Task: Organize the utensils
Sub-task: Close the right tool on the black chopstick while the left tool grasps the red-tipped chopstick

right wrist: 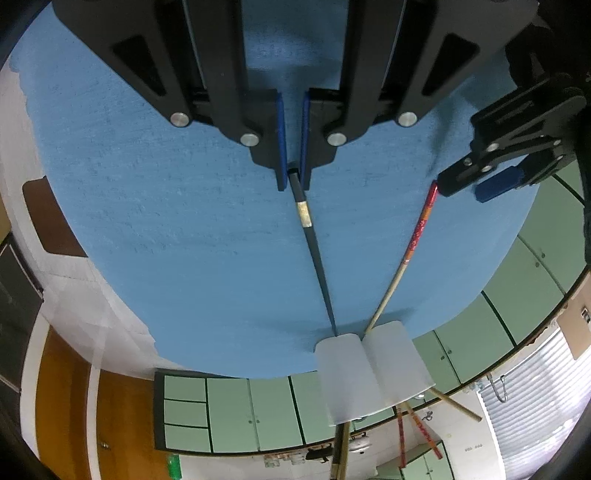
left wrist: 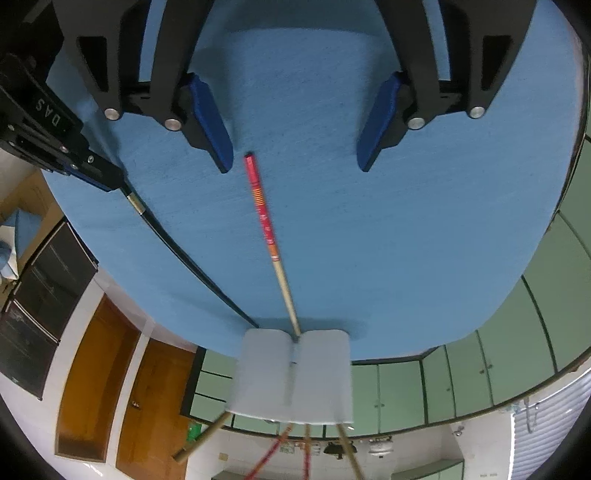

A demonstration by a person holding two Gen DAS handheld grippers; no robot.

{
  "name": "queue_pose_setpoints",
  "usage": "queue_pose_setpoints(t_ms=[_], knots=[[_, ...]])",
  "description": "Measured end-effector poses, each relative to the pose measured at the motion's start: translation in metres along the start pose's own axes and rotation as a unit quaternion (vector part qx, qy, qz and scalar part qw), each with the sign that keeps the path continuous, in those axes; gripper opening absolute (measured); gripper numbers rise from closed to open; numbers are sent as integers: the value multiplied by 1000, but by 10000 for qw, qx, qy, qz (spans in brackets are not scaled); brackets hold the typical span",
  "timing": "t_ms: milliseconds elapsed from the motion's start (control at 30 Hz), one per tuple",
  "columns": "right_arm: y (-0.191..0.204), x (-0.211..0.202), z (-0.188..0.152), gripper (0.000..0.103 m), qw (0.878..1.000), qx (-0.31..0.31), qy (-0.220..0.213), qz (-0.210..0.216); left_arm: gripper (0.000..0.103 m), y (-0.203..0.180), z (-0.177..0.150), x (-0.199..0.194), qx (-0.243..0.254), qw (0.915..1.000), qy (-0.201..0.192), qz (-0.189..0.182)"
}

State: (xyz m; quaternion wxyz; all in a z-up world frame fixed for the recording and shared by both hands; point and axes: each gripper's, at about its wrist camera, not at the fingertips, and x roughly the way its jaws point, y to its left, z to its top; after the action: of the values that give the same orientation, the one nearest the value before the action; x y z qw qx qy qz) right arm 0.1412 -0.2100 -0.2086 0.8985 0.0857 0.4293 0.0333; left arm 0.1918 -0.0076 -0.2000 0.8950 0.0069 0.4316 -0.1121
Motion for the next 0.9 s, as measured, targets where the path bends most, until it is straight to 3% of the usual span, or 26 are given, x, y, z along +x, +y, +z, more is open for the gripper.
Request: queue_pose_setpoints(t_ms=[167,333,500,700,900], knots=[[2,-1,-2,6,9999,-37,33,104,47,-10,6,7,77,9999,38,129],[4,1,-1,6,9995,-133,98,264,9,-12,6,9,128,9998,36,175],[5,0,-1,10,9987,-200,125,454,6,-8,4,7,45,9999,2,151],[6,-6,-4,18,9977,-466,163,467,6,4,-6,-5,-117,9999,-38,114],[13,-4,-5,20,9971,-650,156,350,6,11,-8,-5,-230,9997,-26,65]])
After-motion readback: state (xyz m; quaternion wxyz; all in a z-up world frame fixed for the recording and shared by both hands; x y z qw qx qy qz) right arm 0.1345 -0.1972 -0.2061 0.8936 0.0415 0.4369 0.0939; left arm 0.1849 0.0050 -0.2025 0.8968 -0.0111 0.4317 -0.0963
